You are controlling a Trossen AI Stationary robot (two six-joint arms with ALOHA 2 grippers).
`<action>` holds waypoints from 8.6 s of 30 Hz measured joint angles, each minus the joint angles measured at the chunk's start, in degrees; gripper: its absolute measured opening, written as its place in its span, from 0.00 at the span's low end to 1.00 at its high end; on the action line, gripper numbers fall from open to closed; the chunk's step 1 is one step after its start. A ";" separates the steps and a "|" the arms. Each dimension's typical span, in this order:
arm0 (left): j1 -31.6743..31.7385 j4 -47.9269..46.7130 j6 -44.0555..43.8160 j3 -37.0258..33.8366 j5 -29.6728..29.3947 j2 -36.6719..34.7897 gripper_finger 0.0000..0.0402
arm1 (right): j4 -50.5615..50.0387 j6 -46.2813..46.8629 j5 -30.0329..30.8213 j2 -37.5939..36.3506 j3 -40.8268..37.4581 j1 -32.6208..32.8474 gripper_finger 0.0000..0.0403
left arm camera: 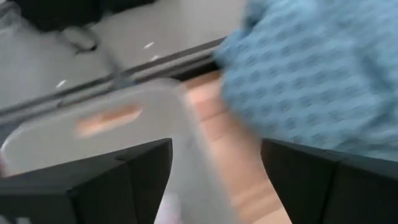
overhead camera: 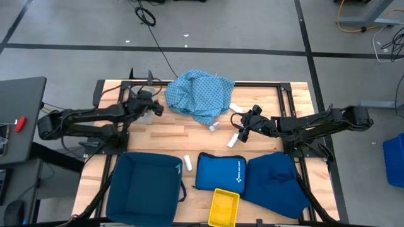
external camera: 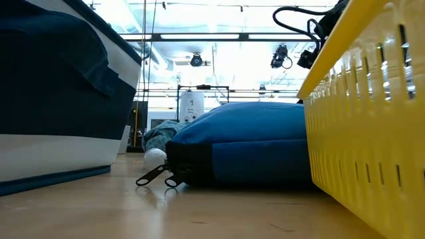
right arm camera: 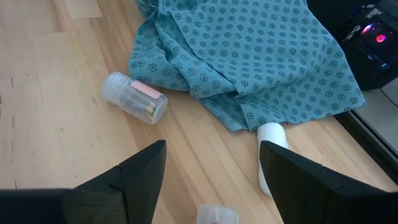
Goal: Pick & place medical supplies in basket/bin
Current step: Put the left transparent pill bottle into the gray bin, then put the transparent pill bottle into the gray bin
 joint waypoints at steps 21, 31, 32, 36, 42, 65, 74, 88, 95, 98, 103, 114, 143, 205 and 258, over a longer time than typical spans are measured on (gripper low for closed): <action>-9.15 10.65 6.49 22.20 36.55 25.41 0.61 | 0.47 -1.03 0.00 0.00 -0.01 0.00 0.67; -15.25 9.02 9.17 38.06 44.64 41.74 0.70 | 0.46 -1.47 0.02 0.01 -0.01 0.00 0.67; -15.63 8.01 9.44 39.57 44.48 43.07 0.70 | 0.45 -1.60 0.02 0.00 -0.01 0.00 0.67; -16.87 2.75 11.14 45.90 42.00 48.57 0.70 | 0.39 -2.38 0.02 0.02 0.00 0.00 0.67; -18.16 -1.87 12.88 52.88 38.81 55.15 0.70 | 0.01 -2.43 0.44 0.00 -0.02 0.00 0.67; -18.05 -1.53 15.28 55.52 30.52 62.81 0.69 | 0.35 -2.97 1.07 0.02 -0.02 0.00 0.67; -18.06 -1.74 15.64 55.41 29.04 66.11 0.69 | 0.44 -3.02 1.11 0.02 -0.02 0.00 0.67; -18.28 -0.54 17.23 55.41 27.40 66.21 0.36 | 0.43 -3.04 1.27 0.02 -0.02 0.00 0.67; -20.19 2.79 19.07 55.41 27.54 66.21 0.36 | 0.37 -3.04 1.25 0.02 -0.02 0.00 0.67; -21.18 4.78 19.40 55.41 27.53 66.21 0.36 | 0.00 -3.02 1.23 0.02 -0.02 0.01 0.67; -21.91 9.44 19.37 55.41 27.69 66.21 0.36 | -0.07 -2.99 1.22 0.02 -0.02 0.01 0.67; -21.34 43.92 16.61 44.06 33.77 66.19 0.36 | -0.47 -2.82 1.03 -0.02 -0.02 0.02 0.67; -21.14 80.26 24.94 9.23 22.65 43.68 0.36 | 0.07 -1.05 1.09 0.00 -0.02 0.00 0.67; 2.39 -4.29 -18.53 -2.64 -2.49 3.80 0.36 | -0.83 0.15 1.11 0.00 -0.02 0.00 0.67; -5.00 52.74 20.74 -2.42 46.82 10.45 0.53 | -25.19 12.17 -14.24 0.02 2.88 -7.37 0.67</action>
